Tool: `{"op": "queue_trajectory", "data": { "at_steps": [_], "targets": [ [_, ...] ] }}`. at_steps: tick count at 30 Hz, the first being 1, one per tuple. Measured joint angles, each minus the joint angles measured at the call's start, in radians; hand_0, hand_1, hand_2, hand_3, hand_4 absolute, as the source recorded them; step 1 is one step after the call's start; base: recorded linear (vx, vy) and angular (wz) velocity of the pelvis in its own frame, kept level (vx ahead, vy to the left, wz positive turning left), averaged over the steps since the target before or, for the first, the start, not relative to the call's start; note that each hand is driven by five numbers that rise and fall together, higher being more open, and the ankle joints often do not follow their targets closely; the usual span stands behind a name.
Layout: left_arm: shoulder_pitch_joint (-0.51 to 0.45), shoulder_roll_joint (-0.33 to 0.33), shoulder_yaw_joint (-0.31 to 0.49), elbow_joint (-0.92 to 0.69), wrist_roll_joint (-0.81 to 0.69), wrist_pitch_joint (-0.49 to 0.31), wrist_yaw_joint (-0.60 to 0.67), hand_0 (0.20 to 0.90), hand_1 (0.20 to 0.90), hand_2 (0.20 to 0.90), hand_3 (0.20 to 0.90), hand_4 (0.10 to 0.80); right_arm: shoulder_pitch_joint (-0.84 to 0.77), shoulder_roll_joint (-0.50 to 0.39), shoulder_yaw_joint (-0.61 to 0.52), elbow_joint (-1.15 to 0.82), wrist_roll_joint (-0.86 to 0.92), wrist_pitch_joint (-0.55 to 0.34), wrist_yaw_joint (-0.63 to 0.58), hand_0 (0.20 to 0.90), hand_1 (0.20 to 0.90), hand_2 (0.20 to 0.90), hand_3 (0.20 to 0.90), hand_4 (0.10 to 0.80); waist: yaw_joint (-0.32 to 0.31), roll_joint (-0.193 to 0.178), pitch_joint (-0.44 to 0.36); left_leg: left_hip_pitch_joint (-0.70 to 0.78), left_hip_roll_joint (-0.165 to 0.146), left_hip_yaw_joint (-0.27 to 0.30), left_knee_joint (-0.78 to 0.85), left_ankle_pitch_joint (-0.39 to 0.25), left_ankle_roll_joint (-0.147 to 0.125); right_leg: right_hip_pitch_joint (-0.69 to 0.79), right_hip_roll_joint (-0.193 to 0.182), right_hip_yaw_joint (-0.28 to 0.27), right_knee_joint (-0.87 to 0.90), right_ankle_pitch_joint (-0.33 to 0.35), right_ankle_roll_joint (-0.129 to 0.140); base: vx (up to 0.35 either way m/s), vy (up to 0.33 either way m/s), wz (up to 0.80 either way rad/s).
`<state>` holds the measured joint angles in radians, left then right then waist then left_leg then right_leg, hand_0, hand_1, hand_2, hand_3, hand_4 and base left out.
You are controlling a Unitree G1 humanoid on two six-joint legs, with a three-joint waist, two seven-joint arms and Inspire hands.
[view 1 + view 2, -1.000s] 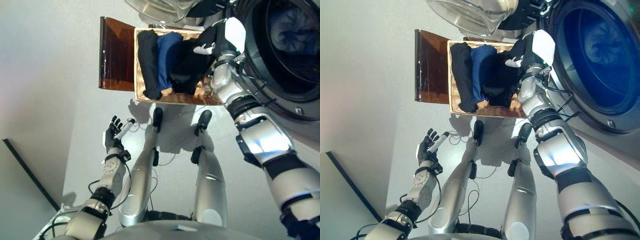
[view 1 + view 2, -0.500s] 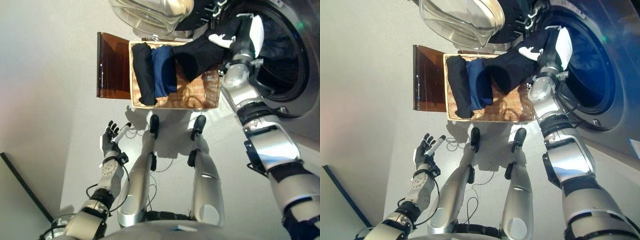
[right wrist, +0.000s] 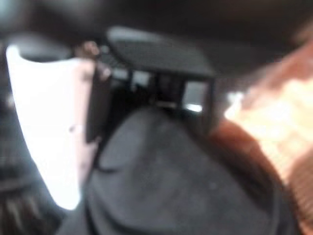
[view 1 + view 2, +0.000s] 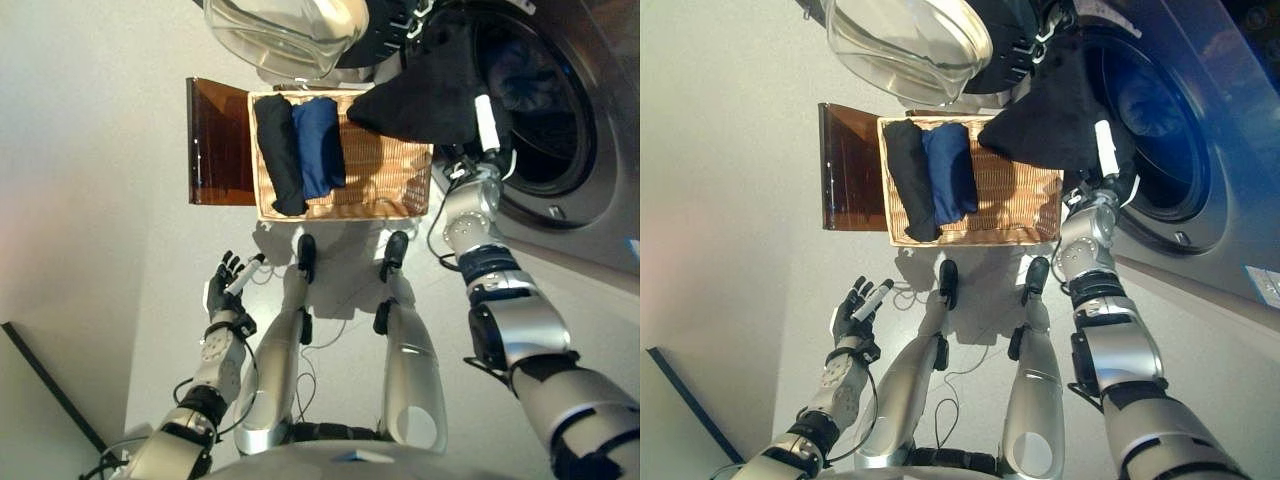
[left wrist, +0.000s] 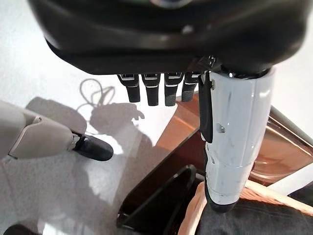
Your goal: Pick up the clothes and place them into the washing machine
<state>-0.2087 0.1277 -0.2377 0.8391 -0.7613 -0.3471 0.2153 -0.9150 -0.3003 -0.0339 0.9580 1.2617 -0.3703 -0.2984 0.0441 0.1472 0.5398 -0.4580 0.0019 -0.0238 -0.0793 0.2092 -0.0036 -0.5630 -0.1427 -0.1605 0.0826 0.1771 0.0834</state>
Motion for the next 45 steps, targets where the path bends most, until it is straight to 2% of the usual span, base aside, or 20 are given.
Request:
{"op": "queue_trajectory", "data": {
  "at_steps": [6, 11, 17, 22, 27, 39, 40, 41, 42, 45],
  "targets": [
    [0.006, -0.002, -0.001, 0.026, -0.017, 0.021, -0.021, 0.900, 0.900, 0.900, 0.900, 0.800, -0.006, 0.053, -0.057, -0.001, 0.238, -0.066, 0.060, 0.200, 0.200, 0.200, 0.200, 0.300, 0.011, 0.003, -0.002, 0.007, -0.003, 0.010, 0.000, -0.004, 0.000, 0.000, -0.002, 0.012, 0.000, 0.000, 0.000, 0.008, 0.005, 0.00],
    [0.029, -0.004, -0.001, 0.037, -0.020, 0.030, -0.026, 0.900, 0.900, 0.900, 0.900, 0.800, -0.031, 0.047, -0.130, -0.001, 0.282, -0.114, 0.060, 0.200, 0.200, 0.200, 0.200, 0.300, 0.022, 0.014, -0.009, 0.013, -0.016, 0.020, 0.000, -0.009, 0.001, 0.000, -0.012, 0.023, 0.001, 0.001, 0.001, 0.011, 0.002, 0.00],
    [0.031, -0.004, -0.002, 0.073, -0.019, 0.035, -0.039, 0.900, 0.900, 0.900, 0.900, 0.800, -0.098, -0.019, -0.177, 0.010, 0.300, -0.156, 0.032, 0.200, 0.200, 0.200, 0.200, 0.300, 0.024, 0.031, -0.020, 0.015, -0.025, 0.026, 0.000, -0.011, 0.003, -0.001, -0.023, 0.033, 0.001, 0.003, 0.006, 0.023, -0.001, 0.00],
    [0.033, -0.013, -0.014, 0.073, -0.018, 0.036, -0.042, 0.900, 0.900, 0.900, 0.900, 0.800, -0.187, -0.137, -0.188, 0.092, 0.299, -0.156, -0.016, 0.200, 0.200, 0.200, 0.200, 0.300, 0.025, 0.063, -0.042, 0.015, -0.035, 0.026, 0.000, -0.012, 0.005, 0.000, -0.033, 0.034, 0.001, 0.005, 0.015, 0.021, -0.008, 0.02],
    [0.037, -0.014, -0.017, 0.073, -0.018, 0.037, -0.042, 0.900, 0.900, 0.900, 0.900, 0.800, -0.256, -0.223, -0.197, 0.176, 0.299, -0.154, -0.051, 0.200, 0.200, 0.200, 0.200, 0.300, 0.025, 0.079, -0.053, 0.015, -0.036, 0.026, 0.000, -0.010, 0.009, 0.000, -0.033, 0.035, 0.001, 0.007, 0.015, 0.000, 0.000, 0.00],
    [0.060, -0.014, -0.022, 0.071, -0.016, 0.038, -0.043, 0.900, 0.900, 0.900, 0.900, 0.800, -0.291, -0.264, -0.191, 0.238, 0.295, -0.129, -0.100, 0.200, 0.200, 0.200, 0.200, 0.300, 0.030, 0.082, -0.055, 0.012, -0.044, 0.029, 0.000, -0.016, 0.010, -0.008, -0.042, 0.043, 0.002, 0.000, 0.022, 0.005, -0.002, -0.01],
    [0.061, -0.014, -0.023, 0.071, -0.016, 0.038, -0.043, 0.900, 0.900, 0.900, 0.900, 0.800, -0.295, -0.268, -0.190, 0.242, 0.293, -0.129, -0.104, 0.472, 0.472, 0.472, 0.472, 0.494, 0.030, 0.082, -0.055, 0.012, -0.048, 0.029, 0.000, -0.017, 0.011, -0.009, -0.044, 0.046, 0.002, -0.001, 0.023, 0.000, 0.000, 0.00],
    [0.061, -0.014, -0.024, 0.071, -0.016, 0.038, -0.043, 0.900, 0.900, 0.900, 0.900, 0.800, -0.295, -0.268, -0.189, 0.242, 0.285, -0.128, -0.106, 0.565, 0.565, 0.565, 0.565, 0.561, 0.030, 0.082, -0.055, 0.012, -0.049, 0.030, 0.000, -0.018, 0.012, -0.010, -0.046, 0.048, 0.002, -0.001, 0.023, 0.000, 0.000, 0.00],
    [0.062, -0.013, -0.028, 0.067, -0.017, 0.037, -0.043, 0.900, 0.900, 0.900, 0.900, 0.800, -0.296, -0.274, -0.172, 0.245, 0.275, -0.125, -0.116, 0.900, 0.900, 0.900, 0.900, 0.800, 0.031, 0.082, -0.055, 0.011, -0.052, 0.034, 0.000, -0.019, 0.013, -0.014, -0.049, 0.054, 0.003, -0.001, 0.025, 0.000, 0.000, 0.00],
    [0.063, -0.013, -0.050, 0.064, -0.017, 0.037, -0.043, 0.900, 0.900, 0.900, 0.900, 0.800, -0.308, -0.288, -0.157, 0.256, 0.256, -0.102, -0.118, 0.900, 0.900, 0.900, 0.900, 0.800, 0.030, 0.082, -0.055, 0.006, -0.057, 0.048, 0.000, -0.022, 0.017, -0.025, -0.052, 0.066, 0.003, 0.003, 0.032, 0.000, 0.000, 0.00]
  ]
}}
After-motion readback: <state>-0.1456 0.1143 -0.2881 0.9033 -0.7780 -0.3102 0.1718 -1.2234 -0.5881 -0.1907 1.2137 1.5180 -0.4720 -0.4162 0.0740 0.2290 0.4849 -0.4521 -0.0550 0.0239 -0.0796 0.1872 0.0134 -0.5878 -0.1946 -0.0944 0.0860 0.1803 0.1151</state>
